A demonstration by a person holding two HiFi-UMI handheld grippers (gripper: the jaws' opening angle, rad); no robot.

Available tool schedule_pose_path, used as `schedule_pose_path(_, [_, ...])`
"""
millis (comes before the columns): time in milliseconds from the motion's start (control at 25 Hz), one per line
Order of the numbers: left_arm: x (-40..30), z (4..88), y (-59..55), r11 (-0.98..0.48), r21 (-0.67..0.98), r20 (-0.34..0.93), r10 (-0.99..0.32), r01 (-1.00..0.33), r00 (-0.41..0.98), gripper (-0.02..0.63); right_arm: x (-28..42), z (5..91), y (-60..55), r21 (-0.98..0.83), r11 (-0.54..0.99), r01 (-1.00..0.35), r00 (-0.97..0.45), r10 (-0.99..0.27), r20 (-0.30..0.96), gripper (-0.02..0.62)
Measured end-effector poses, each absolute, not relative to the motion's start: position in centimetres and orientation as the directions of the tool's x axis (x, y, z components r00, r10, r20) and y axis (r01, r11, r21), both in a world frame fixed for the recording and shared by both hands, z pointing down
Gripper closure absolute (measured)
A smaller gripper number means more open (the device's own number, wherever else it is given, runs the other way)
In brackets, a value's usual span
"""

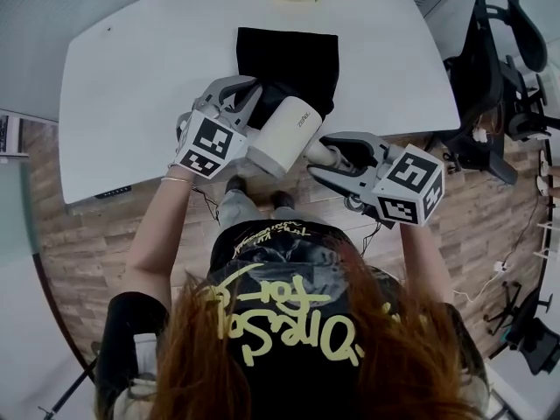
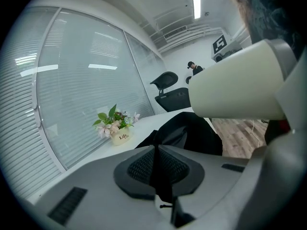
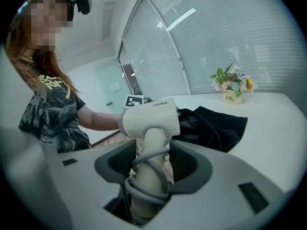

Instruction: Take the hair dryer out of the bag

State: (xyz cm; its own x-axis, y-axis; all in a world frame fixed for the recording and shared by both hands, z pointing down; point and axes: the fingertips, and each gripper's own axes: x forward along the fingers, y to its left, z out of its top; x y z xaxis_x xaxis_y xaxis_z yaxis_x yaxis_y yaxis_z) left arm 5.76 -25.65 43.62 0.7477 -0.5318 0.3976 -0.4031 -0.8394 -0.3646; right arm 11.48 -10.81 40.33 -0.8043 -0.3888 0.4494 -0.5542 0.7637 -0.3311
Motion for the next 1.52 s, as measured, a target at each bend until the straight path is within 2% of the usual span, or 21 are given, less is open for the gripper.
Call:
schedule_pose_path(960, [4.9, 45.2, -22.4, -0.875, -0.3, 0.413, -0.478, -0.38, 0.775, 0.589, 13.4, 37.1, -16.8, -0.391, 0.643, -0.659, -0.752, -0.542, 0.375, 0.376])
schedule_pose_path(1520, [3.9, 45.7, -21.7, -0.897, -0.258, 0.412, -0.439, -0.36, 0.798, 0.589, 13.4, 37.8, -22.8, -0.397, 0.552, -0.733, -0.68, -0.61, 0.407, 0.375])
